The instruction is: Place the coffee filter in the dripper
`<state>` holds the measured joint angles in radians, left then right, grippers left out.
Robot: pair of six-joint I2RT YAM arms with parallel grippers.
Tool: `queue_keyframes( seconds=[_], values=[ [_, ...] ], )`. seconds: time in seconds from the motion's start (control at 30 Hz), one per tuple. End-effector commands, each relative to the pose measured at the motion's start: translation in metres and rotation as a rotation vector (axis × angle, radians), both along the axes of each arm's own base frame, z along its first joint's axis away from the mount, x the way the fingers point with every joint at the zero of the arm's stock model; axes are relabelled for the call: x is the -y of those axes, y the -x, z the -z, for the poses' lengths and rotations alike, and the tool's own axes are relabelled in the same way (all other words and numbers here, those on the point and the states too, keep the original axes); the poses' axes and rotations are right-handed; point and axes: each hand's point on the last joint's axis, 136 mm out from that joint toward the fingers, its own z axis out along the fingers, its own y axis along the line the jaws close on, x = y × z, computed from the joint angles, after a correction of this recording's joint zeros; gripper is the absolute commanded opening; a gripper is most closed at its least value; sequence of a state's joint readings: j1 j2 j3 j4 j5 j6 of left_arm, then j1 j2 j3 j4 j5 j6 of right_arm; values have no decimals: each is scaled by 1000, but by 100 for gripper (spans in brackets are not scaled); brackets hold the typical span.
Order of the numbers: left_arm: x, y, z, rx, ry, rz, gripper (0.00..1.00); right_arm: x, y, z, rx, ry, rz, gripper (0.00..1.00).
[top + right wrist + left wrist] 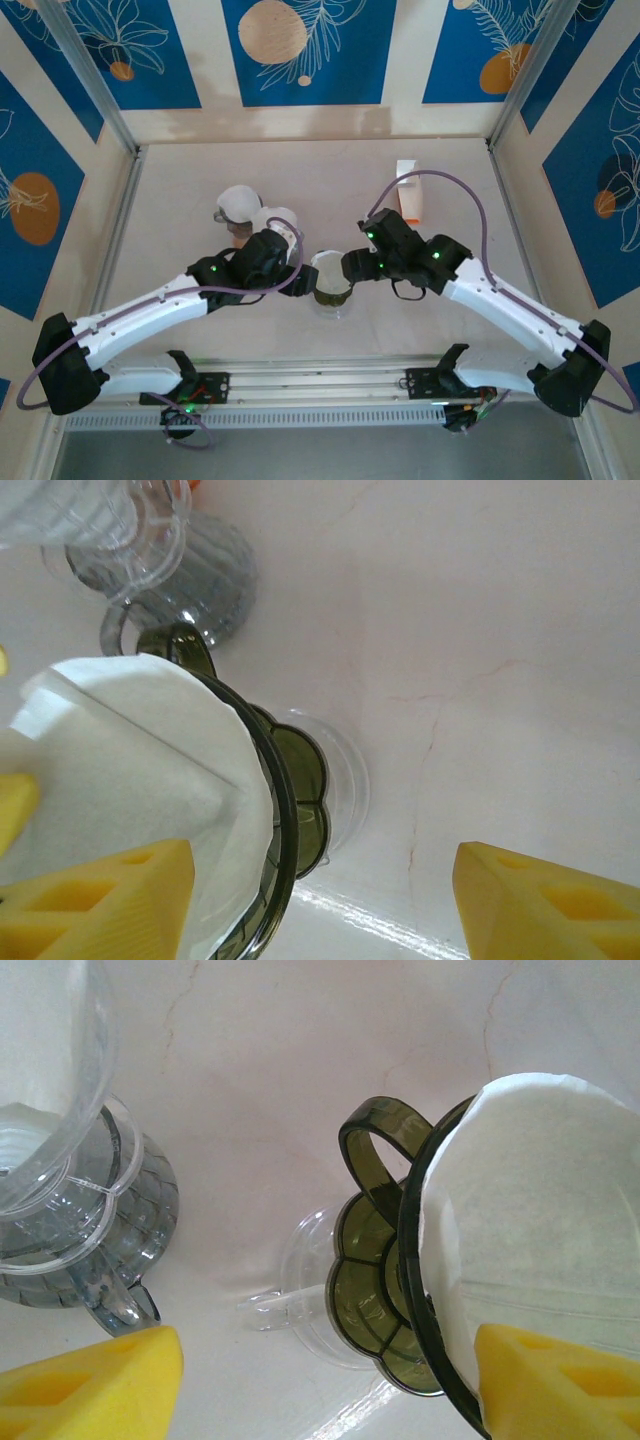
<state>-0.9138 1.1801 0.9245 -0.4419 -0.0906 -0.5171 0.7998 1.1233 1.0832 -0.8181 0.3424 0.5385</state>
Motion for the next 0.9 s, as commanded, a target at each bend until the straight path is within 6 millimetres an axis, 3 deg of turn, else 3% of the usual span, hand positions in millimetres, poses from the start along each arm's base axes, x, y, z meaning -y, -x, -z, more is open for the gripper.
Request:
queue_keyframes(
  seconds=[0.0, 0.17, 0.5, 0.87],
  values=[
    [-6, -3, 4, -6, -16, -18, 77, 8, -4, -7, 34, -13, 57, 70],
    [-5, -3, 3, -5, -12, -15, 77, 10, 0, -4, 24, -24, 60, 69],
    [-4, -2, 4, -10, -11, -12, 77, -9, 11, 21, -88, -20, -12, 69],
    [-5, -3, 6, -13, -11, -13, 77, 3, 11, 27, -103, 23, 38, 67]
  ],
)
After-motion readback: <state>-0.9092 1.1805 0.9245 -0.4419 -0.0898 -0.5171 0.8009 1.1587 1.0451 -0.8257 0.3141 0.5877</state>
